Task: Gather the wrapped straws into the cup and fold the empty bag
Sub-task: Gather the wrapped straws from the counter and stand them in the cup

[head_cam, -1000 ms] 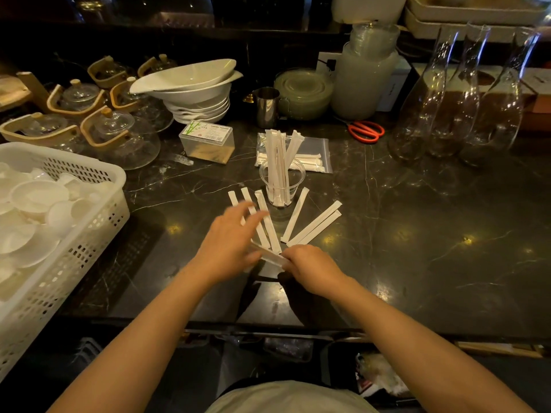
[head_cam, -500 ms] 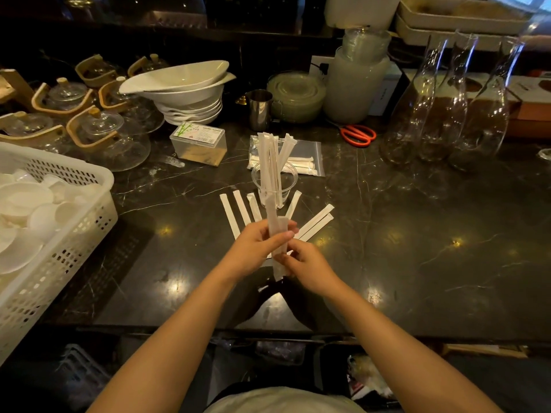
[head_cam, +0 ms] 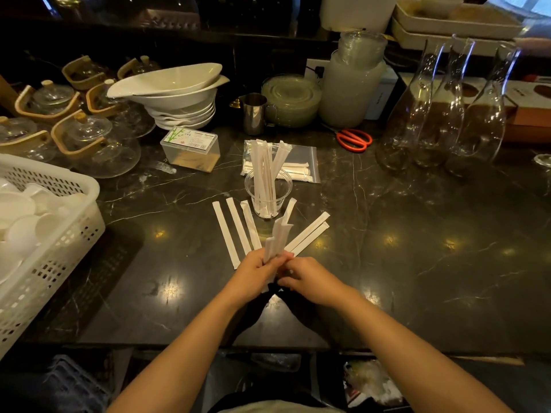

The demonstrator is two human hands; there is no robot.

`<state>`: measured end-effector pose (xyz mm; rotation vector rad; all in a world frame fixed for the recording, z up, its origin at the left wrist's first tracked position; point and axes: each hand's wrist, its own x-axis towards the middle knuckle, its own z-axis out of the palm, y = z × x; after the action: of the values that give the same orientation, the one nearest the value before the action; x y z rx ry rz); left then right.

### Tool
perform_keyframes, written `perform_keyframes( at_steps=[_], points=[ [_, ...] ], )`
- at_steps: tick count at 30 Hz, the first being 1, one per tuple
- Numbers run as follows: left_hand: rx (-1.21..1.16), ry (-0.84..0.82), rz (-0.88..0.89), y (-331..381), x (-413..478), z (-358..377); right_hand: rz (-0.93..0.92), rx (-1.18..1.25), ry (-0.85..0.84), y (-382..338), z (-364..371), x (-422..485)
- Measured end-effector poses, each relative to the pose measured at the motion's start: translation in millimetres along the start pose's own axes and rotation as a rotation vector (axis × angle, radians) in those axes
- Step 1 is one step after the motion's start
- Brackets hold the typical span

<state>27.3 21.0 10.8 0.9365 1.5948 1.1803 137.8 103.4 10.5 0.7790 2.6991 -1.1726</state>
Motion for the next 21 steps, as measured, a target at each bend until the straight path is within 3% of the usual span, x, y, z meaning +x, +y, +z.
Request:
perform_keyframes(
  at_steps=[7,11,21],
  points=[
    [-0.080,0.164,-0.015,4.4,5.5,-9.8,0.012,-0.506,0.017,12.3,-48.6,29.8],
    [-0.080,0.215,-0.037,2.9,5.9,-10.3,-0.065,-0.761,-0.136,10.2,-51.9,50.1],
    [-0.107,0.249,-0.157,-9.6,4.3,-12.3,-0.078,-0.851,-0.272,6.2,-47.8,66.9]
  ],
)
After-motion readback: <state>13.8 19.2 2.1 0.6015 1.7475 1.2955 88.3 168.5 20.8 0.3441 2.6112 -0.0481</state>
